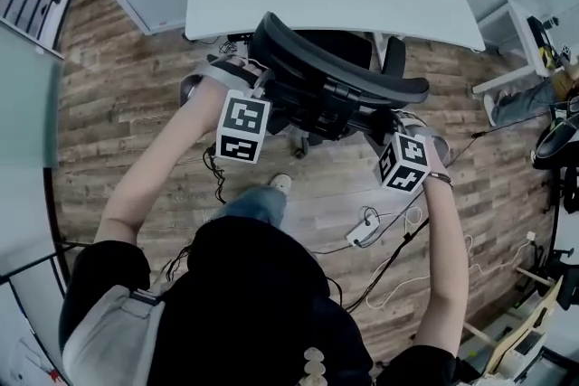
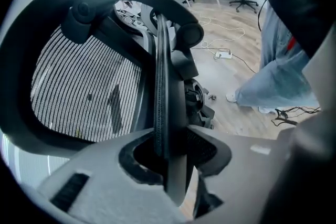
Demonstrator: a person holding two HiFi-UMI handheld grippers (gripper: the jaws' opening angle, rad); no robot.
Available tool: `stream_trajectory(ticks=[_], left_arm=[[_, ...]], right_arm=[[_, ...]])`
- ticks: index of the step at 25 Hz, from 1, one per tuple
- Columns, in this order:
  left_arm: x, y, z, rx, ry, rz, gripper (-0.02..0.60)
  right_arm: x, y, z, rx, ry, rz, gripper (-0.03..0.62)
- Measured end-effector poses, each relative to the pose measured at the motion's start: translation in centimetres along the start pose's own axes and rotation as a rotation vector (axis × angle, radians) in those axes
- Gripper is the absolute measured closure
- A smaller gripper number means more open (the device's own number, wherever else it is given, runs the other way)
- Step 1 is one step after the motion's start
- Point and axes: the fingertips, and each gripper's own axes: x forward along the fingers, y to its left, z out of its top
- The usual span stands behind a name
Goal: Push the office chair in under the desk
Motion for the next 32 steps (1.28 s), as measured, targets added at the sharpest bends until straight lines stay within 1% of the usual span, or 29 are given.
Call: stream_trajectory(ticks=[3,8,13,19,27,32], left_arm=[[0.6,1.1,1.1,-0.026,0.015,0.001,0.453],[2.3,4.2,3.2,-0.063,0.036,-0.013,0.454],[2.6,3.3,3.1,-0.098,0.053,0.009,0.454],[3.9,4.9,3.9,-0.137,0.084,0.002,0.454],[5.7,6.8,5.8,-0.199,0.126,0.014,0.454],[7.0,8.5,6.9,-0.248,0.159,0.025,0.453]], right_arm=[[0.0,-1.3,-1.7,-0.032,-0.014,0.002,0.491],[0.0,-4.4,-5.2,-0.064,-0.039,0.024,0.491],[0.8,-4.4,-5.3,-0.103,-0.045,0.019,0.491],[1.4,-6.6,-7.1,-0.144,-0.063,0.026,0.491],[2.1,-9.4,-10.2,-0.215,-0.092,0.036,0.491],[2.6,-11.8,-12.3,-0.269,-0.115,0.045,0.491]])
